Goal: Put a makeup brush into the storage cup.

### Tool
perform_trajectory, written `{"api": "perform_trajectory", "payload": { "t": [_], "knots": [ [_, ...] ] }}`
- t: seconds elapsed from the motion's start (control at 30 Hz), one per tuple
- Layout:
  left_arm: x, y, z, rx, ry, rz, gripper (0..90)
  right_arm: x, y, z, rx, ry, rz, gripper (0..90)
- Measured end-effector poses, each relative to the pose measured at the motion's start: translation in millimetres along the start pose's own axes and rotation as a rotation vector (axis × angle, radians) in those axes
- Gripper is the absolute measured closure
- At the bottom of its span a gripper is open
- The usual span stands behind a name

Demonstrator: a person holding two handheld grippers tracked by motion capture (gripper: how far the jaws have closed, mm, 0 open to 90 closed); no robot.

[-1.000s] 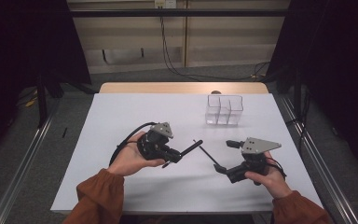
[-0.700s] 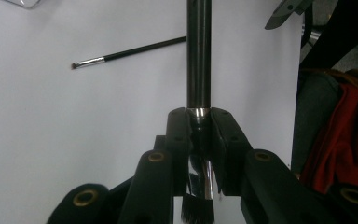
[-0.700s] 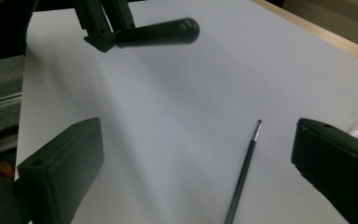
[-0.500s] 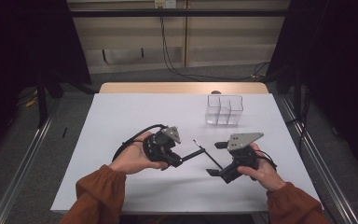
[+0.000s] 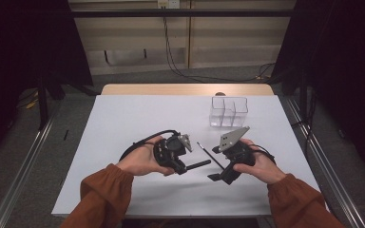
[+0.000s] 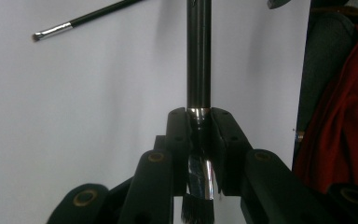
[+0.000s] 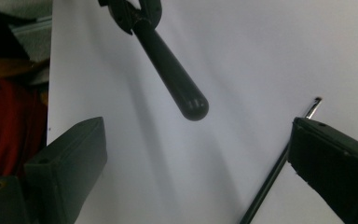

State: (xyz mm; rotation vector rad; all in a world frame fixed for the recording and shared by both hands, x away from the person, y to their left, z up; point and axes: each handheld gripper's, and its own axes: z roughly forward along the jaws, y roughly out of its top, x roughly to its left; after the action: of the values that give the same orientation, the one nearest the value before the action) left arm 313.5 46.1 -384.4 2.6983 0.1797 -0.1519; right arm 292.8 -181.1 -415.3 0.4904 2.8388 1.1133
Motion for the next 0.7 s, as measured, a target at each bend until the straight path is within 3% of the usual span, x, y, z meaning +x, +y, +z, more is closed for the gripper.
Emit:
{"api": "perform_trajectory", "payload": {
  "t": [0.13, 0.3, 0.4, 0.47, 0.5, 0.7],
  "knots": [
    [-0.3, -0.2, 1.6, 0.024, -0.001, 0.007, 78.4, -1.1, 6.3, 5.5, 0.057, 0.054, -0.049, 4.1],
    [-1.6, -0.6, 2.5, 0.039, -0.006, 0.004, 78.3, -2.7, 16.7, 11.3, 0.116, 0.072, -0.068, 5.1],
    [-1.7, -0.7, 4.0, 0.053, -0.007, 0.006, 78.3, -4.7, 21.4, 12.9, 0.137, 0.081, -0.1, 18.2],
    [-0.5, -0.7, 4.0, 0.064, -0.011, 0.021, 78.3, -7.1, 23.9, 14.7, 0.154, 0.095, -0.086, 16.2],
    [-1.4, -0.9, 4.8, 0.05, -0.012, 0.004, 78.4, -8.4, 24.6, 15.7, 0.161, 0.1, -0.082, 17.2],
    [-0.9, -1.5, 6.6, 0.065, -0.014, 0.011, 78.3, -9.8, 27.8, 21.6, 0.211, 0.149, -0.084, 27.4]
  ]
}}
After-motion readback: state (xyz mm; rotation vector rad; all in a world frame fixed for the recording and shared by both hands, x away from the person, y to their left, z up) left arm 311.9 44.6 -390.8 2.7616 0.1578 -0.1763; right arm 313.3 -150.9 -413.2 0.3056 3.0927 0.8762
